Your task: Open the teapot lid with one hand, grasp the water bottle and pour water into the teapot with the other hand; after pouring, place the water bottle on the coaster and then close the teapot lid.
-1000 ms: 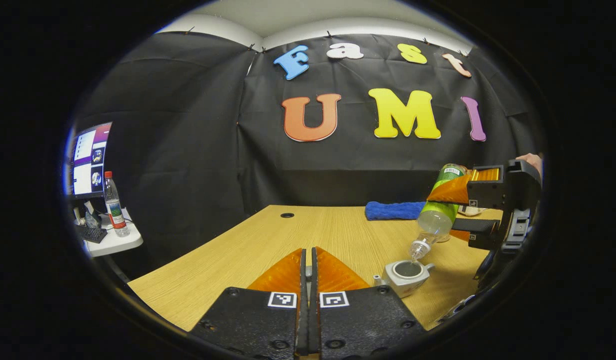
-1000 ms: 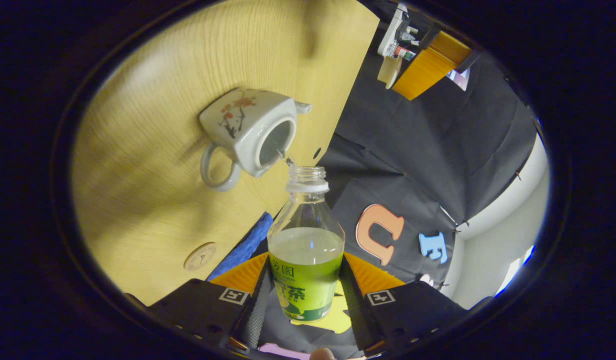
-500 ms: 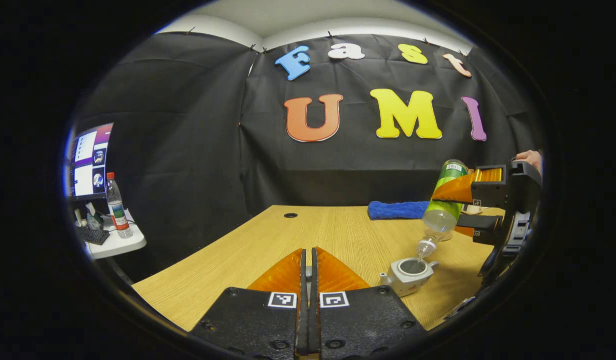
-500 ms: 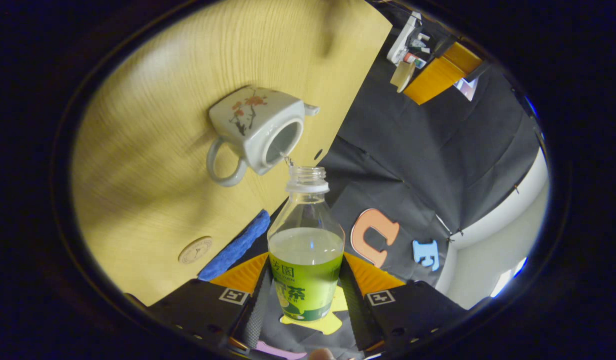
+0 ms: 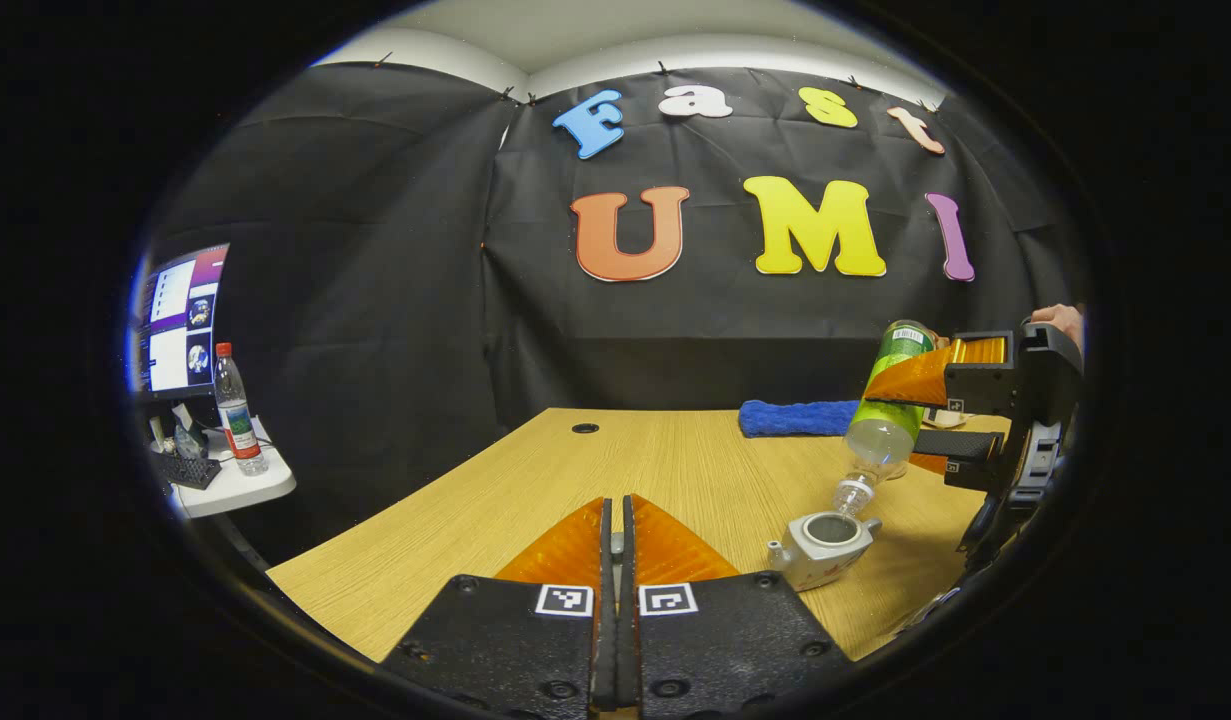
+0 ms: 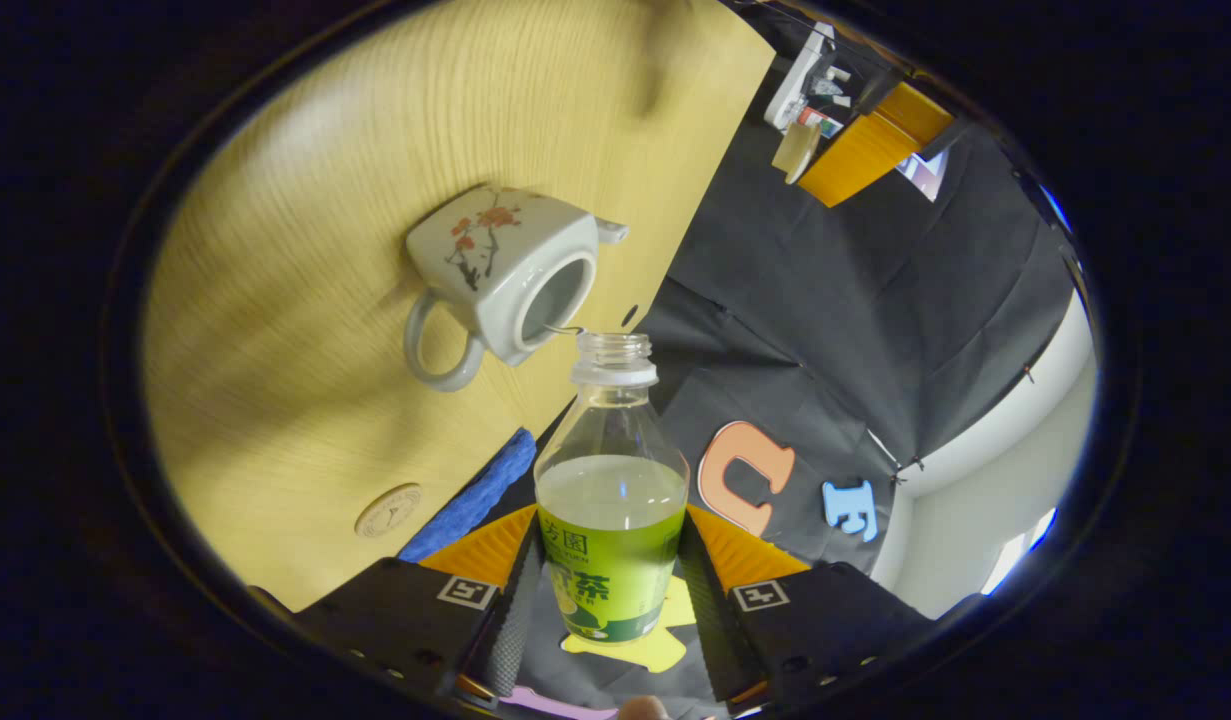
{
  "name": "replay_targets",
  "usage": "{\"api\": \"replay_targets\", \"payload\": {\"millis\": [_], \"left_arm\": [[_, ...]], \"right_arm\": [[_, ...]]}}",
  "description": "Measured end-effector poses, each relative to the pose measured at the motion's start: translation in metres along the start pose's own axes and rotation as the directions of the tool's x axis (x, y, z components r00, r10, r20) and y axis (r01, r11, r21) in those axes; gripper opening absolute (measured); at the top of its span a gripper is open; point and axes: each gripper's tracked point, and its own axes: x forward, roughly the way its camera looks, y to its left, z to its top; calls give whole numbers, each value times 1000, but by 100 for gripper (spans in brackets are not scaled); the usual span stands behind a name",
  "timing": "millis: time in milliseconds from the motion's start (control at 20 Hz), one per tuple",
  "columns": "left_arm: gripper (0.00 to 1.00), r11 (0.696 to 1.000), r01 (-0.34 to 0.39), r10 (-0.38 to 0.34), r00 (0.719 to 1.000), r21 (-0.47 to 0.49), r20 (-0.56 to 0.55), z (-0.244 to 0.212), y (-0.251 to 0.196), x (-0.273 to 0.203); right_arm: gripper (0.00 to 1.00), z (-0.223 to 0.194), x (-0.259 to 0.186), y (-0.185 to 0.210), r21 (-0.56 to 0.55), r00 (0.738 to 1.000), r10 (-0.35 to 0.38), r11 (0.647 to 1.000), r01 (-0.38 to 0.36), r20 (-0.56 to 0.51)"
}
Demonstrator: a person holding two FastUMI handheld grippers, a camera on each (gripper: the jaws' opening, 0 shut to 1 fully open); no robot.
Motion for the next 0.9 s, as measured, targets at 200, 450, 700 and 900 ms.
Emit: {"api": "replay_targets", "payload": {"millis": [200,450,700,900], "left_arm": [[3,1000,-20,20,1000,-4,1,2,7,-3],[3,1000,-21,21,1000,-1,8,8,-1,-4],[3,1000,-1,1,999,3,44,25,-25,-5],[3,1000,21,-20,998,-16,51,29,-39,-4]], "right_arm": [[70,3,3,23,261,995,97,960,-104,38],[70,5,-4,19,653,983,146,735,-182,110],[70,-31,-9,15,954,981,149,254,-158,122],[70,-94,5,19,967,986,138,-249,-60,97]]}}
